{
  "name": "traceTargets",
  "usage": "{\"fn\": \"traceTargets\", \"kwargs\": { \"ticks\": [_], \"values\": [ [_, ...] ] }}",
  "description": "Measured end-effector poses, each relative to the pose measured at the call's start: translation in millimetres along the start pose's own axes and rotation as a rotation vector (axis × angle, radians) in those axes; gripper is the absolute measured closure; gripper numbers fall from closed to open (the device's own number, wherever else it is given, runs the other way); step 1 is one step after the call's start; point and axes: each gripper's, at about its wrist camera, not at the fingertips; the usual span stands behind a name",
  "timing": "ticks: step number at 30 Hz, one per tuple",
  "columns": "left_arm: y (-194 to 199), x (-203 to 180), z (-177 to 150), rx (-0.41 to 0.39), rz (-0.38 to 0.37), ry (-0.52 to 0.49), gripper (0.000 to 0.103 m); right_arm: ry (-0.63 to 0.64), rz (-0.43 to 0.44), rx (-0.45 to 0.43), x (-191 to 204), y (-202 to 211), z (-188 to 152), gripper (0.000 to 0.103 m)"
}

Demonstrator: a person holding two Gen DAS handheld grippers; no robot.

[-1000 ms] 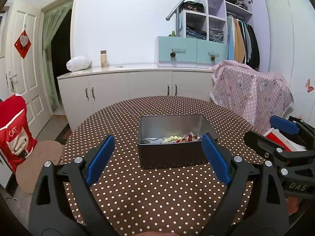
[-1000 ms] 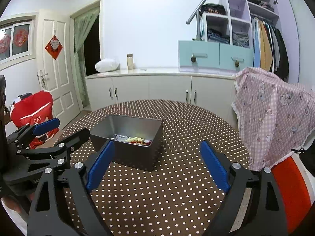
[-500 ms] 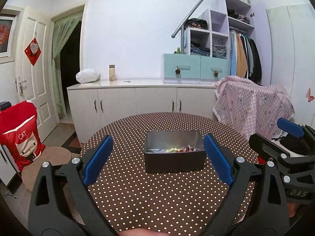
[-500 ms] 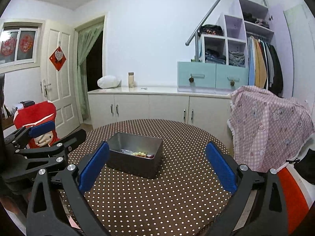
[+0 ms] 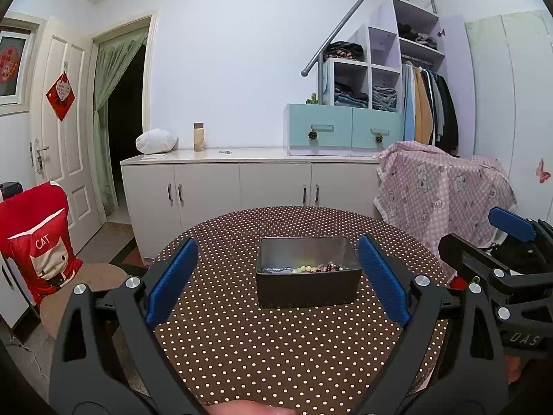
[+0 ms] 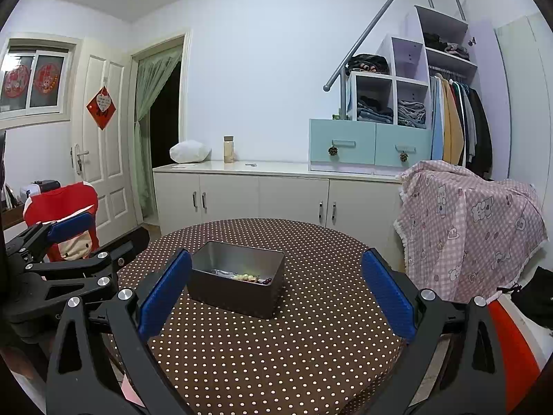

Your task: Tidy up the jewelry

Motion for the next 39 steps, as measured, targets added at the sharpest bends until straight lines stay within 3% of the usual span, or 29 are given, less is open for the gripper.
{"fn": "traceTargets", "kwargs": {
  "ticks": [39],
  "values": [
    [-1.4,-2.0,-4.1,0.015,-0.014,-0.007,0.011,-0.027,-0.004,0.028,-0.8,-3.2,-5.4,0.008]
  ]
}}
Point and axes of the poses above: each gripper's, at about its wrist camera, not at the fingertips, and y roughly against the way its jaws point, x to its left, z to its top, and after that the axes turned 14 degrees about x, right-handed
